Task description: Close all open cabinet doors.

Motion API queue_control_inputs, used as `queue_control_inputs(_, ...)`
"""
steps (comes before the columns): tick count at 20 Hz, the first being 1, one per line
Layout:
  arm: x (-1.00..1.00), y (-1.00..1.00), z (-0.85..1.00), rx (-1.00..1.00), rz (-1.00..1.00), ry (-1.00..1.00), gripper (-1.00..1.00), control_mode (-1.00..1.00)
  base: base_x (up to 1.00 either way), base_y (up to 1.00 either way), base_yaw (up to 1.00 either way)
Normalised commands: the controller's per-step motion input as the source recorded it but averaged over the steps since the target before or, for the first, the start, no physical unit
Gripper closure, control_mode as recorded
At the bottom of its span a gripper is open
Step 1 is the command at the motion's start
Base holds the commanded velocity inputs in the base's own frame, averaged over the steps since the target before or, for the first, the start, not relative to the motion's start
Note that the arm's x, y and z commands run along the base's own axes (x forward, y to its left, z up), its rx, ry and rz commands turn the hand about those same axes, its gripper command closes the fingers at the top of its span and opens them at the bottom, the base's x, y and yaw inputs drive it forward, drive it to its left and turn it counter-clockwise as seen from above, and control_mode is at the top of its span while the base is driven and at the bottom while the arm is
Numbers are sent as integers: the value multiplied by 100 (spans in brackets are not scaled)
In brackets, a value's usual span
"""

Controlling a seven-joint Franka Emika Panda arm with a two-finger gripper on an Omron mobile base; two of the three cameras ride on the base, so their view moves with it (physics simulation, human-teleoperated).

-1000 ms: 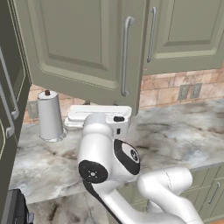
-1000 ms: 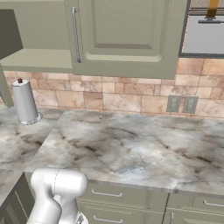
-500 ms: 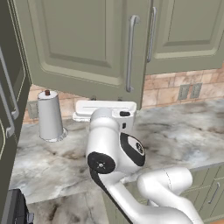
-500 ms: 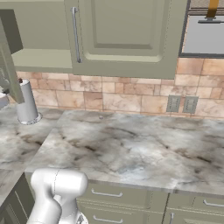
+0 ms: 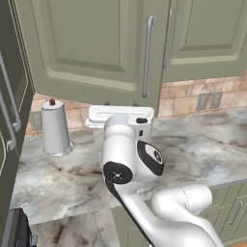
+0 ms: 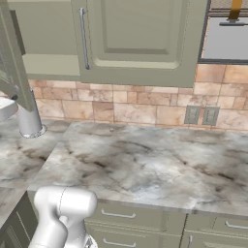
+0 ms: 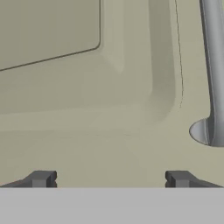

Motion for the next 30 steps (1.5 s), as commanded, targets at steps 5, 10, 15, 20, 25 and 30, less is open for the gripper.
queue_control_inputs(5, 28, -16, 9, 1, 0, 0, -100, -100, 0, 0, 0)
queue_control_inputs(10, 34, -22, 3, 3, 0, 0, -100, -100, 0, 0, 0)
queue_control_inputs(15, 32, -20, 0, 2, 0, 0, -100, -100, 0, 0, 0)
queue_control_inputs(20, 30, -14, 0, 1, 0, 0, -100, -100, 0, 0, 0)
queue_control_inputs(25, 30, -10, 2, 0, 1, 0, -100, -100, 0, 0, 0)
queue_control_inputs(30, 22, -6, 2, 0, 2, 0, -100, -100, 0, 0, 0)
